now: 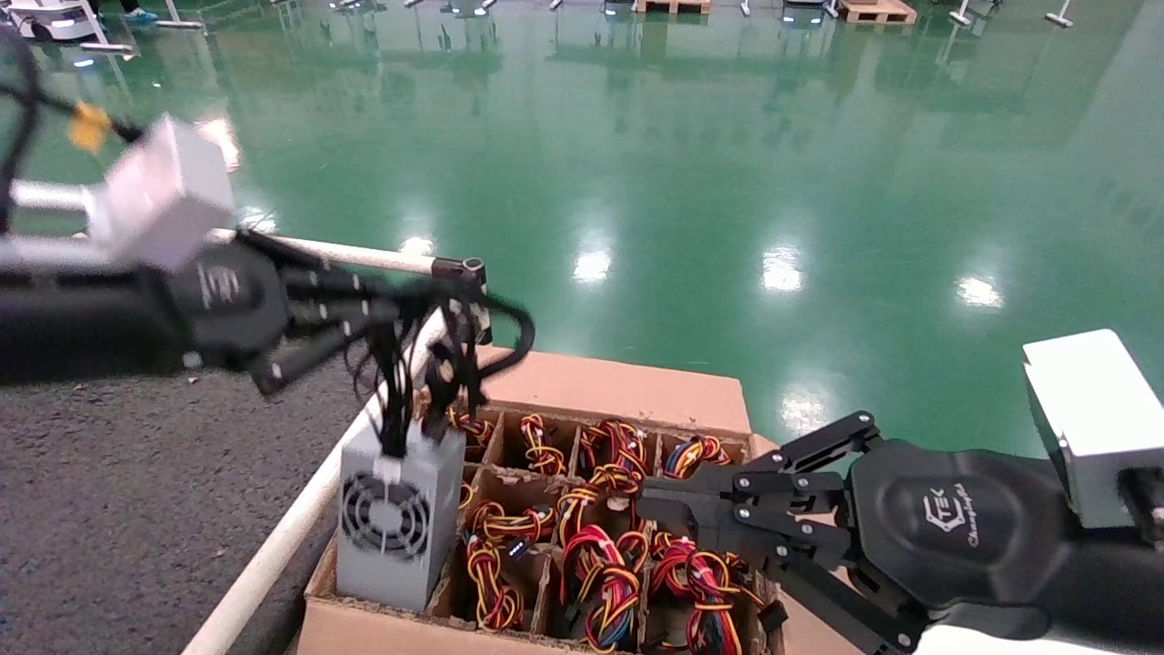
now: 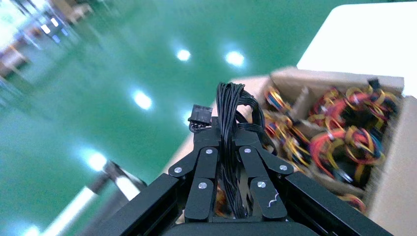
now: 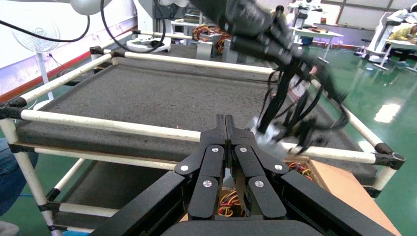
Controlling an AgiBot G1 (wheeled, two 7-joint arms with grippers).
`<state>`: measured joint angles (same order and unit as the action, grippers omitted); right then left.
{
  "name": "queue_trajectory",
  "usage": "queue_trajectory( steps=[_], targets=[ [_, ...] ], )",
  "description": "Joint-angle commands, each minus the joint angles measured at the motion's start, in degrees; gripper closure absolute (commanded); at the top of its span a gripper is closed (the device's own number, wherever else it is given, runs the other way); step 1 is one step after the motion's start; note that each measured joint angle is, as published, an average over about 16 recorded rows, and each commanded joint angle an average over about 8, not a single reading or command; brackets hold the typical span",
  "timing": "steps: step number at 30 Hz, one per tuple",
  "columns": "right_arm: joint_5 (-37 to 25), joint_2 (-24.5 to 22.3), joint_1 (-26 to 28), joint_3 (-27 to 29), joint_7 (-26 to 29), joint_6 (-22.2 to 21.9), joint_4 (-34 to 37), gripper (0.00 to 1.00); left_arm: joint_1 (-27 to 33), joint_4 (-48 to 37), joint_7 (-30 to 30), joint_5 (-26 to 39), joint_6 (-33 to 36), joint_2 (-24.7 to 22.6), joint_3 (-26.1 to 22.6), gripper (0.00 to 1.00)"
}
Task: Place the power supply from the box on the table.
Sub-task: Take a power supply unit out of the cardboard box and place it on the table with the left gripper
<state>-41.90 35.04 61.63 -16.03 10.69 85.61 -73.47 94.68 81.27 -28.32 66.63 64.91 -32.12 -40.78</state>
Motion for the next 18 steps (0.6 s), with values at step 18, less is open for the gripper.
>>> queue_trajectory(
  steps=[18],
  targets=[
    [0.0,0.0,0.0,0.0,0.0,0.0,0.0,1.00,9.4,-1.6,5.5,9.3,-1.7,-1.8,4.9,1.00]
  ],
)
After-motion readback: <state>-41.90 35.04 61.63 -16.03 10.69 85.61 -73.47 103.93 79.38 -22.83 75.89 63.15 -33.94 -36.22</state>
